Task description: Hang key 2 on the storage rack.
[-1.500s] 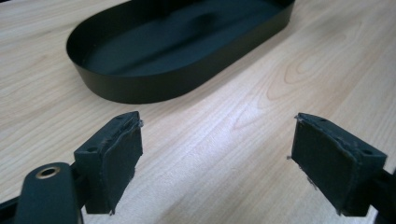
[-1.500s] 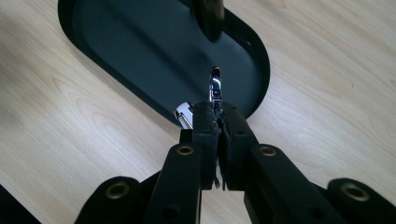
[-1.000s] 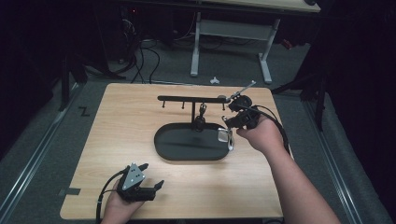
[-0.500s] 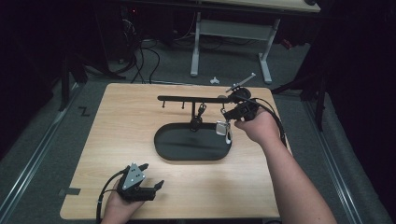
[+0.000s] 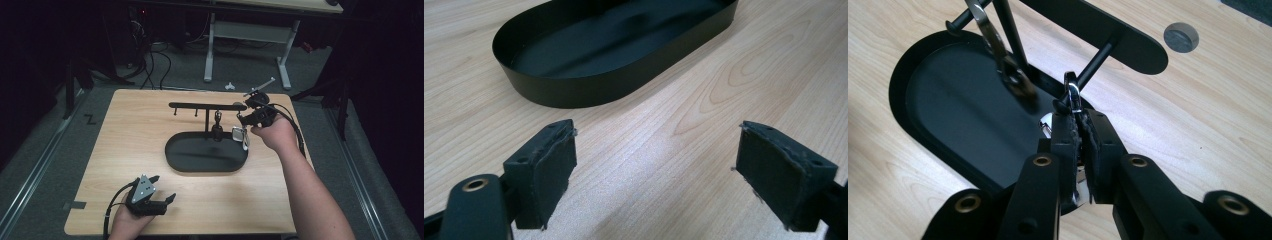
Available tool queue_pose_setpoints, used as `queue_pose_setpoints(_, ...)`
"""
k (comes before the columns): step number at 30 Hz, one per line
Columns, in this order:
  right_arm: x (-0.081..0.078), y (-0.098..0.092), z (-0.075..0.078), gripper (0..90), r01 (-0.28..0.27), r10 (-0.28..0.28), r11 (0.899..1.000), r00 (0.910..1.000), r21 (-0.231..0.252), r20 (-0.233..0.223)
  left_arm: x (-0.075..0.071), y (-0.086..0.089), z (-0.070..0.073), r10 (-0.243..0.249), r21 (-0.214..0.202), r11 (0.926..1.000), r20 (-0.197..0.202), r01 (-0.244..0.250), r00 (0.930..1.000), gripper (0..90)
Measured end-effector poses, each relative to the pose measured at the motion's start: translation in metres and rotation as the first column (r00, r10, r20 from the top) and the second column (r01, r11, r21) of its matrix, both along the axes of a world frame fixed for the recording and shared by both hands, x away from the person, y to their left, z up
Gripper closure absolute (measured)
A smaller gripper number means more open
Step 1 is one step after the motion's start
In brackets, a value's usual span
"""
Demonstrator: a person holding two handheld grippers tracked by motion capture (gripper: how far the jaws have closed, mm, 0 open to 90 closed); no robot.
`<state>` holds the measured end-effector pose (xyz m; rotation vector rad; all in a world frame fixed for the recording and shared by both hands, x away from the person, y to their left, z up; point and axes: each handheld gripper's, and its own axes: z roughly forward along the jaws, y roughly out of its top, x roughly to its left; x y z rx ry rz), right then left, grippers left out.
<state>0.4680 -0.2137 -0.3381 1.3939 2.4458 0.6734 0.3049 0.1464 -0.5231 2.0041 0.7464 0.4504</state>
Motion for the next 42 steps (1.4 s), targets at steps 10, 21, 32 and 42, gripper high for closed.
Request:
queue_pose_setpoints(10,0.008,-0.003,-0.006,79.6,0.026,-0.026,0.999,0.9997,-0.029,0.005,0.000,0.001,0.000,0.001,0.001,1.0000,0.000,-0.001,1.0000,16.7)
queue_pose_setpoints(21,0.010,-0.001,-0.009,73.1,0.040,-0.040,0.999,0.9991,-0.035,0.012,0.001,0.001,0.000,0.004,-0.001,1.0000,0.002,-0.004,1.0000,16.7)
queue_pose_setpoints(32,0.001,-0.007,-0.016,59.8,0.050,-0.050,0.998,0.9986,-0.028,0.018,0.000,0.000,0.000,-0.002,0.007,1.0000,-0.002,0.002,1.0000,16.6)
queue_pose_setpoints(42,-0.021,-0.016,-0.039,47.1,0.044,-0.044,0.999,0.9987,0.004,0.024,0.000,-0.004,-0.001,-0.009,0.017,0.9998,-0.005,0.009,0.9999,16.6)
